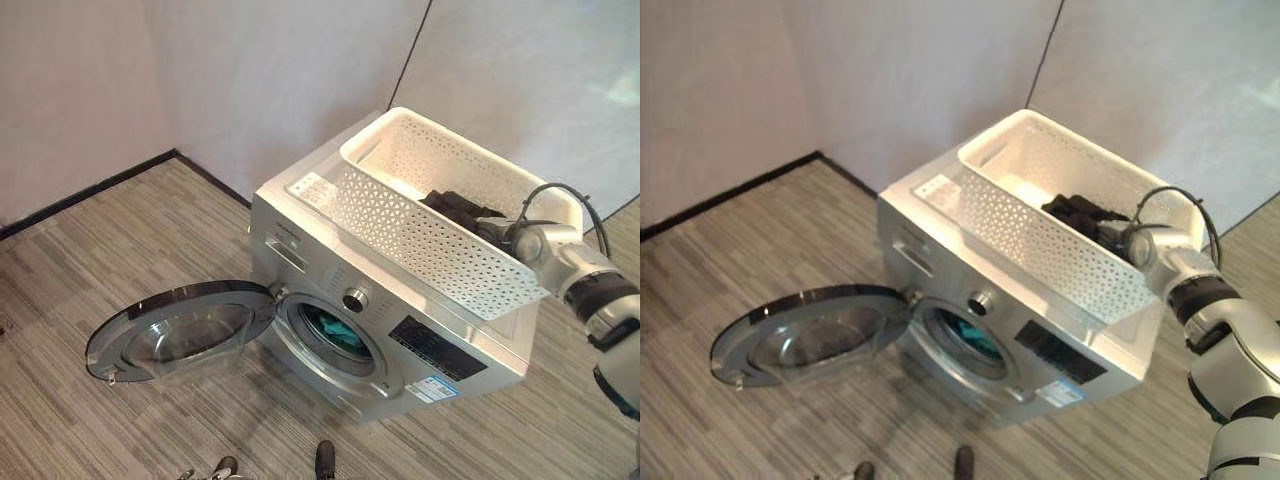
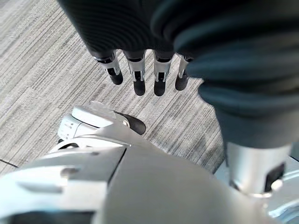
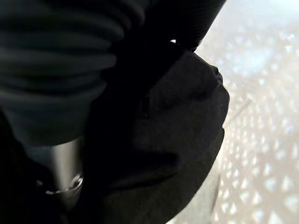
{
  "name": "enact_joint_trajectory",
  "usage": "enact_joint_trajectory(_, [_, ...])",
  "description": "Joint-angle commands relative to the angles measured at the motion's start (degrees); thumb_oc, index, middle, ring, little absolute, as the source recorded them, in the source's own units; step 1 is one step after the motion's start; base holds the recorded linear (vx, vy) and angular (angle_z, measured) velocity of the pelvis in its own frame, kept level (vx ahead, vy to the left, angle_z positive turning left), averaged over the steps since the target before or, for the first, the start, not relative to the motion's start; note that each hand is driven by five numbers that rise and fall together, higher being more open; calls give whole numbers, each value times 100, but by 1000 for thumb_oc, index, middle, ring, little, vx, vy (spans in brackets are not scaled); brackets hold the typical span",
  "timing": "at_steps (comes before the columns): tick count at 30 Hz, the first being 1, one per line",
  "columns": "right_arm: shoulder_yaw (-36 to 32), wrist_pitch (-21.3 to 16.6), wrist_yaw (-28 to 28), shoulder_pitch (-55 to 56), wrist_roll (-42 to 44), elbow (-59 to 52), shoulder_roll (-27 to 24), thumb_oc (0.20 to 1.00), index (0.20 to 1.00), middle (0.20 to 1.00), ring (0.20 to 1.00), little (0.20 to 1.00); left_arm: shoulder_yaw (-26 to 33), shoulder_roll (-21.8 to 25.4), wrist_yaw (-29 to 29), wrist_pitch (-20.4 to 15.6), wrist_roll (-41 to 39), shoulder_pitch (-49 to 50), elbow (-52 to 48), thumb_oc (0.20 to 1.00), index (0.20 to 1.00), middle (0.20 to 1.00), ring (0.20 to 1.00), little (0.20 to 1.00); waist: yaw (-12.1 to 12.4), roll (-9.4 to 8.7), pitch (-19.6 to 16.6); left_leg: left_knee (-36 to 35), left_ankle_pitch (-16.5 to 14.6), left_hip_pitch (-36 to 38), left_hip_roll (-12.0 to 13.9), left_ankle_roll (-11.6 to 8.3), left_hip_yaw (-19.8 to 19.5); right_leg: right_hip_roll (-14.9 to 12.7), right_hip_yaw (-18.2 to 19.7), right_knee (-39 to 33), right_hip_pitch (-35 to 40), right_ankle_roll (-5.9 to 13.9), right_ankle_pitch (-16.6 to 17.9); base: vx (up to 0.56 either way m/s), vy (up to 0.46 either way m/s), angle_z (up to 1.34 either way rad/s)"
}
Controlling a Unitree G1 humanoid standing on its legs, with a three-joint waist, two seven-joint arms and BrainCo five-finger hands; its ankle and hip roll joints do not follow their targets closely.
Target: Grab the laundry basket,head to the washer,open it,put in the laundry and shut it.
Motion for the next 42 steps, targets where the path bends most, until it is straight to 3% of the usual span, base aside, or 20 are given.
enact_joint_trajectory(1, [458,-62,367,269,-88,-314,125,1000,1000,1000,1000,1000,-144,15,-41,-95,104,-506,-46,1000,1000,1000,1000,1000,199,-187,608,138,-281,108,-81,372,205,-567,-222,285,-69,455,-385,-6,-31,8])
enact_joint_trajectory(4, [326,-22,362,478,37,-262,101,1000,1000,1000,1000,1000,-168,19,-25,-111,95,-535,-81,1000,1000,1000,1000,1000,179,-158,623,130,-266,84,-76,367,185,-562,-232,282,-93,446,-388,4,-17,9])
enact_joint_trajectory(5, [238,32,339,482,85,-216,120,200,200,200,200,200,-173,27,-15,-112,82,-540,-90,1000,1000,1000,1000,1000,168,-142,618,114,-259,91,-69,365,186,-557,-226,282,-99,443,-391,12,-5,9])
enact_joint_trajectory(7, [110,103,244,473,135,-60,175,200,200,200,200,200,-178,33,6,-105,52,-556,-79,1000,1000,1000,1000,1000,154,-132,615,101,-248,97,-67,364,191,-555,-221,285,-104,441,-394,6,-1,3])
enact_joint_trajectory(9, [-450,255,-331,337,358,771,416,200,200,200,200,200,-215,13,92,-91,-2,-619,-22,1000,1000,1000,1000,1000,108,-91,586,68,-233,112,-75,375,204,-550,-185,281,-102,431,-398,0,0,0])
enact_joint_trajectory(13, [-850,332,-736,109,472,1211,597,200,200,200,200,200,-218,-14,140,-67,-30,-653,51,1000,1000,1000,1000,1000,56,-68,528,53,-245,154,-77,389,238,-541,-139,279,-81,423,-400,0,0,0])
enact_joint_trajectory(17, [-1555,301,-1631,-295,920,1494,405,200,200,200,200,200,-295,-91,260,-101,-8,-709,27,1000,1000,1000,1000,1000,-25,-9,404,44,-300,261,-100,413,236,-556,-101,270,-5,434,-410,17,10,-1])
enact_joint_trajectory(22, [-1890,227,-2165,-545,1163,1457,54,200,200,200,200,200,-487,-57,348,-188,91,-783,-240,1000,1000,1000,1000,1000,-22,44,350,59,-348,327,-125,427,205,-590,-119,281,69,455,-438,3,10,1])
enact_joint_trajectory(28, [-2428,87,-3129,-1185,1589,409,-814,200,200,200,200,200,-757,133,536,-439,151,-809,-1209,1000,1000,1000,1000,1000,-51,130,195,136,-482,426,-236,493,192,-688,-121,351,163,513,-445,2,40,1])
enact_joint_trajectory(34, [-3056,35,-3623,-1233,1689,-601,-1448,200,200,200,200,200,-778,416,545,-543,303,-724,-2180,1000,1000,1000,1000,1000,-106,175,98,272,-551,420,-405,568,164,-843,-112,446,175,565,-404,-25,62,1])
enact_joint_trajectory(42, [-3837,-52,-4007,-920,1773,-1640,-1745,200,200,200,200,200,-664,460,473,-508,349,-620,-2560,1000,1000,1000,1000,1000,-207,189,53,451,-706,467,-574,692,203,-957,-38,589,183,630,-369,-22,71,-3])
